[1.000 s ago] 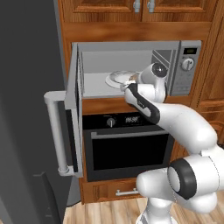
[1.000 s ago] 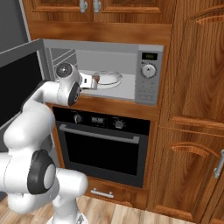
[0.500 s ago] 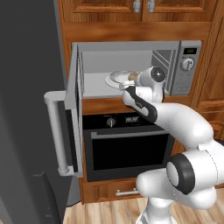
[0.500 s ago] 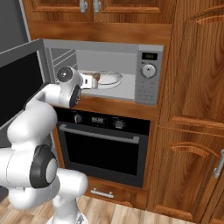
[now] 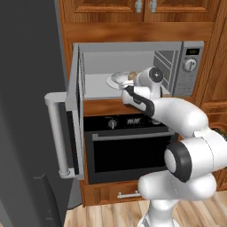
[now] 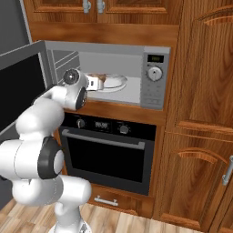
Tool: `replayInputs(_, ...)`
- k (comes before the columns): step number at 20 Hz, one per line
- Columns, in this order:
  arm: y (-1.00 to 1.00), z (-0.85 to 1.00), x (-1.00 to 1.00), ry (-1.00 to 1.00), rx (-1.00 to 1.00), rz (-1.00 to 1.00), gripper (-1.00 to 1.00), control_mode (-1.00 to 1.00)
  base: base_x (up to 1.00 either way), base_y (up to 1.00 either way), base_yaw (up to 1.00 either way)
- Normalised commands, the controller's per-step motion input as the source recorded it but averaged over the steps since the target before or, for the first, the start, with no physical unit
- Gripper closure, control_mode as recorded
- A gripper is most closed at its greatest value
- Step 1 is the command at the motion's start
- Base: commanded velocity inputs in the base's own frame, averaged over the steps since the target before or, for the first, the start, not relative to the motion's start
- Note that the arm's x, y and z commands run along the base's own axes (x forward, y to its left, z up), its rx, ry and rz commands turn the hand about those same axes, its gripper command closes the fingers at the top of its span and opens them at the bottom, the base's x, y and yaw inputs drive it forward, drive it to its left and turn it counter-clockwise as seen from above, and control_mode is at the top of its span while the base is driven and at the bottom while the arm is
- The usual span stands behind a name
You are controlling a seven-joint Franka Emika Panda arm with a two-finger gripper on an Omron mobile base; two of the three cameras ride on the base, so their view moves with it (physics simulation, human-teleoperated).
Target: Transport the chicken drumstick from the fridge to the microwave and turn on the microwave.
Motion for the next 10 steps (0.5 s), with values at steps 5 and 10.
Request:
replayInputs(5, -0.01, 0.0, 0.36, 0.01, 0.0, 0.0, 1.0, -1.0, 0.0, 0.0, 0.0)
replayInputs(10, -0.05, 0.0, 0.32, 0.01, 0.0, 0.0, 1.0, -1.0, 0.0, 0.0, 0.0)
